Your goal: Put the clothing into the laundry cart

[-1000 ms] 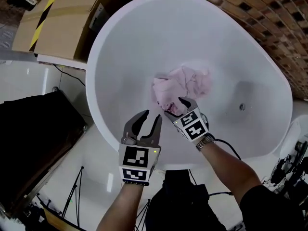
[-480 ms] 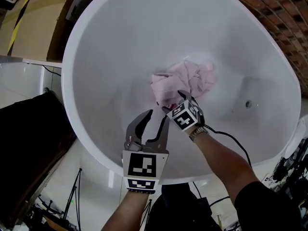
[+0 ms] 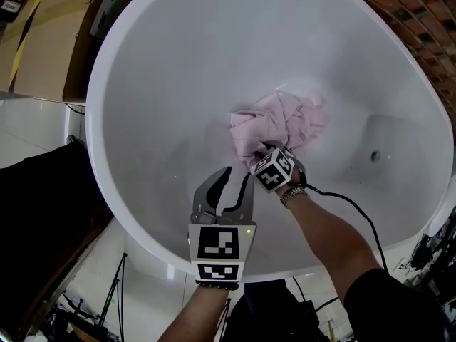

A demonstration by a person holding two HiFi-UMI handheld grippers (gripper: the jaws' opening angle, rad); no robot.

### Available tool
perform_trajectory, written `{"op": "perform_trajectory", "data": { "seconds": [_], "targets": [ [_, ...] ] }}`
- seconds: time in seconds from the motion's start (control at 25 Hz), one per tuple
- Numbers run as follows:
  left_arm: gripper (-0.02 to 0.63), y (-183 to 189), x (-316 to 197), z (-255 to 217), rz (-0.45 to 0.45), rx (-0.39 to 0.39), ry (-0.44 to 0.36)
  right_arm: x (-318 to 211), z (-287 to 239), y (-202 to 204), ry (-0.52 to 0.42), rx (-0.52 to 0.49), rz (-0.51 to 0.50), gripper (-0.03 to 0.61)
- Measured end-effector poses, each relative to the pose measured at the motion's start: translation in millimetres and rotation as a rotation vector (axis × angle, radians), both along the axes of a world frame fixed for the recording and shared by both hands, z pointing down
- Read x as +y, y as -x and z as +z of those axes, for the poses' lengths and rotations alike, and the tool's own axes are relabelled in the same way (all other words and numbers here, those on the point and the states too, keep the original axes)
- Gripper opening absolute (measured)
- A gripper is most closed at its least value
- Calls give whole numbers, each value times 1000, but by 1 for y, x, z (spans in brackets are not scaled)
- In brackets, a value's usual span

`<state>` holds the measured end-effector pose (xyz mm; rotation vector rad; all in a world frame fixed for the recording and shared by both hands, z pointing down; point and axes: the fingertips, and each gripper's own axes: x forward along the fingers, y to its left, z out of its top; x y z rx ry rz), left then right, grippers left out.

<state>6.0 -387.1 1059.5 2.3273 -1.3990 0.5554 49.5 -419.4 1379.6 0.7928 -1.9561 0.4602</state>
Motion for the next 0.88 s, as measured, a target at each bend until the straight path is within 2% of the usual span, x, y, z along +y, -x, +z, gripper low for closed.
{"op": "perform_trajectory", "data": {
  "seconds": [0.04, 0.12, 0.36, 0.6, 0.88],
  "targets": [
    [140, 0, 0, -2, -2, -1, 0, 0, -4, -3, -9, 2, 4, 55],
    [140, 1, 1, -10, -7, 1, -3, 1, -18, -5, -16, -19, 4, 26],
    [138, -1, 8, -77, -40, 13, -30, 11, -112, -19, -49, -142, 39, 20],
    [137, 6, 26, -173, -83, -3, -50, 30, -244, -26, -74, -259, 75, 20],
    [130, 11, 48, -289, -109, -37, -89, 33, -402, -30, -152, -349, 64, 18]
  ]
}}
